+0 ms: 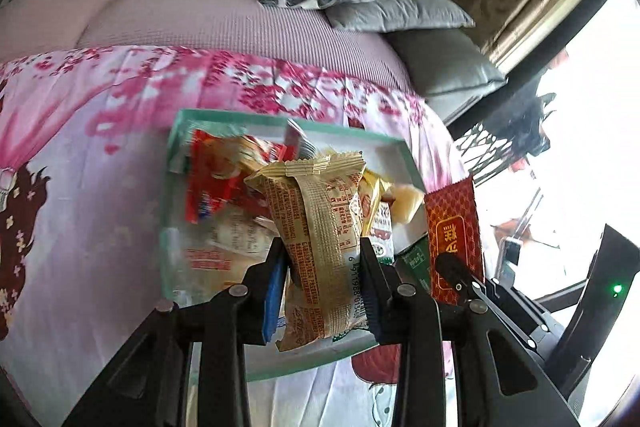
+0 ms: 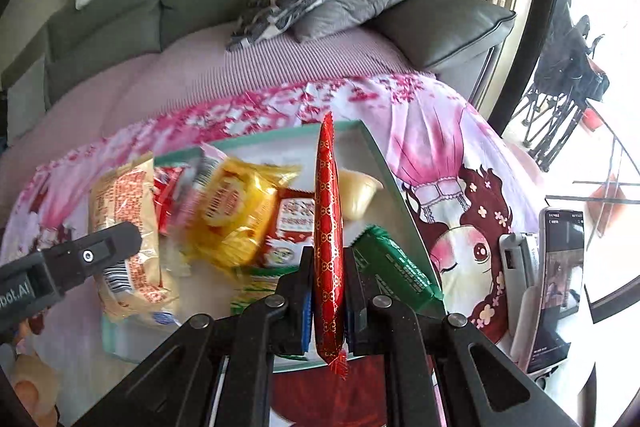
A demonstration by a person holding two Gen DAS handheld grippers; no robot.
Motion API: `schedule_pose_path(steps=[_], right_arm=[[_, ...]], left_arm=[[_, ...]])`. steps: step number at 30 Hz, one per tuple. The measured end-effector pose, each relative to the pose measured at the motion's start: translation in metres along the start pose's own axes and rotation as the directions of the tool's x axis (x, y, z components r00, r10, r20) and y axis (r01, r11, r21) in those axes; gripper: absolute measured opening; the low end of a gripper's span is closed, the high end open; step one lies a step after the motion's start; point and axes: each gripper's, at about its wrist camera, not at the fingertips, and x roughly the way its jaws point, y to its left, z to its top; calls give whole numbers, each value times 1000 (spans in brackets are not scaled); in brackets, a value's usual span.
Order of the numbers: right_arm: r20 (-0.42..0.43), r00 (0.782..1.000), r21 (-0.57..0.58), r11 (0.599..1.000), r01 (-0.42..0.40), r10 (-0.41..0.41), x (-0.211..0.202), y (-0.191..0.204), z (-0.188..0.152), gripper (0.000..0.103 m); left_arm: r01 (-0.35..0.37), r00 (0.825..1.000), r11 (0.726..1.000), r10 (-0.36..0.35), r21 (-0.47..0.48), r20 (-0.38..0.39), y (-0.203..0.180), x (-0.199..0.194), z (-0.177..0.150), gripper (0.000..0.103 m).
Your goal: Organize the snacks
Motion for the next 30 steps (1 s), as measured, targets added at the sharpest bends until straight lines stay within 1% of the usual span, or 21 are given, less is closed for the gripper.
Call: schedule_pose_path(steps=[1, 2, 3, 4, 7, 8, 9, 10, 11, 12, 13, 15, 16, 17, 19, 21, 24, 26, 28, 30], right_arm=[[-6, 1000, -2, 1000, 5, -5, 2, -1, -1, 13], [-7, 1000, -2, 1000, 16, -16, 4, 0, -2, 13], [-12, 1000, -6, 1000, 21, -21, 5, 2, -2, 14], [-13, 1000, -6, 1000, 22, -22, 2, 4, -5, 14], [-3, 1000, 4, 1000, 6, -6, -2, 3, -9, 17], [1, 1000, 3, 1000, 4, -4, -5, 5, -11, 19], [4, 1000, 4, 1000, -2, 2, -9, 7, -13, 29], [5, 1000, 5, 1000, -7, 7, -11, 9, -14, 49], [5, 1000, 9, 1000, -13, 13, -13, 12, -16, 60], [5, 1000, 12, 1000, -21, 21, -16, 16, -20, 67], [5, 1000, 15, 999, -29, 29, -18, 20, -23, 67], [-3, 999, 25, 998, -52, 52, -22, 29, -29, 68], [-9, 998, 30, 997, -64, 65, -23, 35, -32, 68], [-13, 997, 34, 997, -71, 72, -24, 39, -35, 69], [-20, 996, 39, 995, -89, 89, -26, 51, -43, 75], [-23, 993, 46, 993, -113, 114, -28, 62, -50, 80], [-33, 989, 42, 989, -145, 146, -30, 81, -62, 86], [-31, 988, 27, 988, -153, 154, -34, 93, -68, 91], [-25, 987, -2, 987, -161, 161, -36, 104, -73, 101], [-21, 988, -30, 987, -156, 156, -36, 111, -77, 102]], left_arm=[[-7, 1000, 1000, 7, 4, -3, -1, 0, -3, 46], [-12, 1000, 1000, 12, 6, -10, -1, 1, -4, 63], [-9, 1000, 1000, 9, 3, -10, 1, 0, -4, 69], [-5, 1000, 1000, 5, -7, -1, 5, -3, -4, 73], [-17, 1000, 999, 17, -29, 20, 20, -18, -3, 73], [-19, 999, 999, 20, -38, 27, 26, -22, -5, 74], [-26, 999, 998, 28, -50, 32, 32, -26, -6, 76], [-42, 998, 997, 44, -65, 35, 39, -31, -7, 81], [-73, 996, 994, 77, -84, 42, 48, -38, -7, 83], [-92, 994, 991, 97, -93, 52, 54, -44, -8, 84], [-124, 989, 987, 131, -103, 64, 63, -52, -10, 84], [-202, 974, 973, 211, -109, 83, 76, -64, -16, 86], [-252, 960, 962, 262, -106, 100, 83, -71, -21, 89], [-300, 944, 949, 310, -101, 110, 88, -76, -26, 90], [-395, 908, 915, 403, -83, 119, 99, -83, -38, 91], [-465, 875, 882, 471, -81, 111, 111, -89, -49, 91], [-509, 850, 854, 518, -103, 91, 131, -97, -63, 91], [-544, 831, 833, 552, -103, 74, 137, -96, -72, 91], [-561, 822, 822, 567, -93, 54, 140, -95, -82, 91], [-563, 823, 822, 567, -88, 34, 143, -94, -88, 91]])
